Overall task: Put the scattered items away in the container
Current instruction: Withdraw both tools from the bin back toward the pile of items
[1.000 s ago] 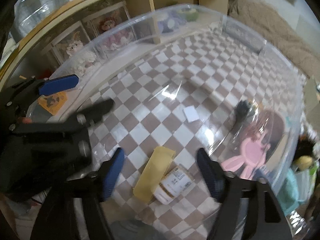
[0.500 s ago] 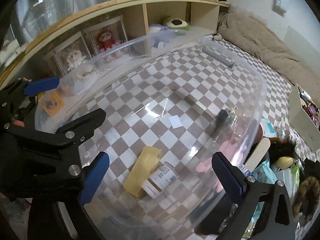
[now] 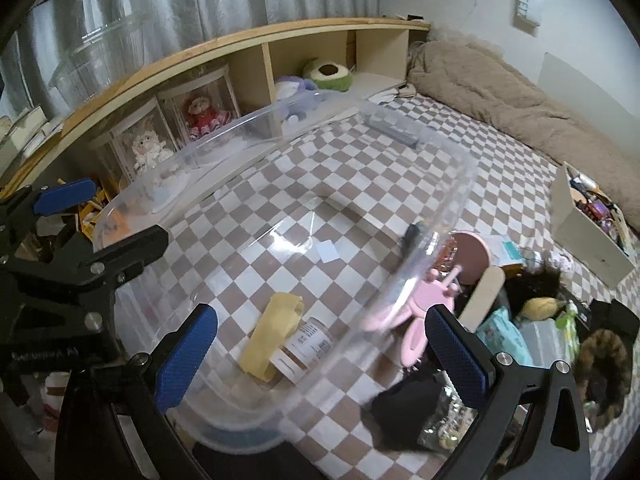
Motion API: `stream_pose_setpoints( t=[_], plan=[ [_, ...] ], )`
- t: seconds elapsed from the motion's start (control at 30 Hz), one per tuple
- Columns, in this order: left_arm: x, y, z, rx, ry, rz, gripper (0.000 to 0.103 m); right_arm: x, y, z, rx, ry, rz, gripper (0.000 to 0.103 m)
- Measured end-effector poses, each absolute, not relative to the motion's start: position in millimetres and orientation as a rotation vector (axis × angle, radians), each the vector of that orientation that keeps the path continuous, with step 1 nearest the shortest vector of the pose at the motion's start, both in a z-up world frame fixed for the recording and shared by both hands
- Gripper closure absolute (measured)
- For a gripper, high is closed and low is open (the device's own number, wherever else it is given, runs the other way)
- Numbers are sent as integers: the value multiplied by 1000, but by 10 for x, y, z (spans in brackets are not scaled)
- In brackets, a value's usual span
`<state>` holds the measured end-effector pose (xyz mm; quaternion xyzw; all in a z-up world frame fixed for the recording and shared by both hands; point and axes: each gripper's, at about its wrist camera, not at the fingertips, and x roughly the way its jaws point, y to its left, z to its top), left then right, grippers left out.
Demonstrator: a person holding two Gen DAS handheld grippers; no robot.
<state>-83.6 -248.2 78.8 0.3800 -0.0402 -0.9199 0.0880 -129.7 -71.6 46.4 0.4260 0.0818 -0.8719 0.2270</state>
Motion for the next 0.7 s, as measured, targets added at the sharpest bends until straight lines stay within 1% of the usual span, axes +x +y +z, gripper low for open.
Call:
stream_pose_setpoints(
  t=[0.33,0.7],
  plan=[
    [-495,-2057,1125,1074,-110,-2849,0,-928,-226,776,1104,184,-2496,0],
    [-9,-1571,1416,979,-125,-2972,0,-325,437,1229,984,128,-2650,0]
  ],
)
